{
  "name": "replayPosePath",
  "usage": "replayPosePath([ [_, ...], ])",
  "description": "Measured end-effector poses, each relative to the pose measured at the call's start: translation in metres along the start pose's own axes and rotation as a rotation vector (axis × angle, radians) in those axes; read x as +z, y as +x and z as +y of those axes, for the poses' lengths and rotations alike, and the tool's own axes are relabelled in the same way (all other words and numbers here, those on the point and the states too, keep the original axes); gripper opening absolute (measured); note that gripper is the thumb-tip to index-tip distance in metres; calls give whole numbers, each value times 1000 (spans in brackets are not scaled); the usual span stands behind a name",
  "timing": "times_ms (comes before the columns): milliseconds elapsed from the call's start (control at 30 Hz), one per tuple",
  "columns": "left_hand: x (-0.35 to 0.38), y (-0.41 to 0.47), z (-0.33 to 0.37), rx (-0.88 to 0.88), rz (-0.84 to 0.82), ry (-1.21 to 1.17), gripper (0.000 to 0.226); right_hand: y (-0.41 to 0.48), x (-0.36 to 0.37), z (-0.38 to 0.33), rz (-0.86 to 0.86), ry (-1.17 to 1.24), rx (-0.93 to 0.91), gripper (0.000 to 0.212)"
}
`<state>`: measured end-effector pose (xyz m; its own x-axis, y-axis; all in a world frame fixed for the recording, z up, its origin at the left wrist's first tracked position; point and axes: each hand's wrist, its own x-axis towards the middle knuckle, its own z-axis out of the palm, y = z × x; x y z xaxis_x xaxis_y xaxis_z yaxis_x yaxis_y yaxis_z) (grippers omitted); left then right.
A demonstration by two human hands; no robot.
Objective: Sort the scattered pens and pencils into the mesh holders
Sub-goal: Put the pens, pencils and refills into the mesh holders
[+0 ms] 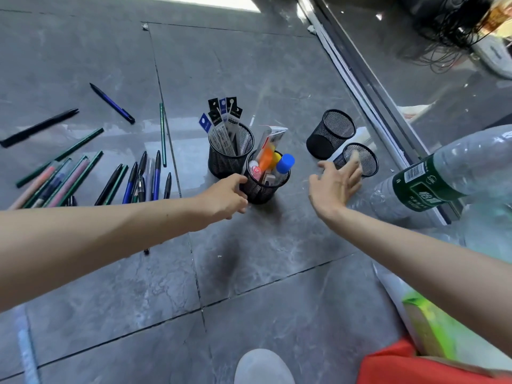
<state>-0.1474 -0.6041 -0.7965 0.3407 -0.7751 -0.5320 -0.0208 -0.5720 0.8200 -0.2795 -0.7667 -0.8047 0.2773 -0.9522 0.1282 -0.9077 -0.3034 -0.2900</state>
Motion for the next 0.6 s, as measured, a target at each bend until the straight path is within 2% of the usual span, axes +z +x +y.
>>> replayPosePath([
  [67, -1, -2, -2, -10, -3, 16, 53, 11, -2, 7, -44, -70, 2, 25],
  [200, -6, -5, -7, -37, -7, 52, 48, 23, -4, 17, -211, -104, 162, 32],
  [367, -9, -6, -11, -54, -19, 74, 45, 25, -8, 20, -163, -85, 101, 26],
  [500, -16, -10, -15, -65, -29, 88, 45, 15, -12, 16, -143, 0, 137, 28],
  [600, -18, -15, -17, -72, -37, 99, 45, -5, -14, 12, -146, -49, 83, 30],
])
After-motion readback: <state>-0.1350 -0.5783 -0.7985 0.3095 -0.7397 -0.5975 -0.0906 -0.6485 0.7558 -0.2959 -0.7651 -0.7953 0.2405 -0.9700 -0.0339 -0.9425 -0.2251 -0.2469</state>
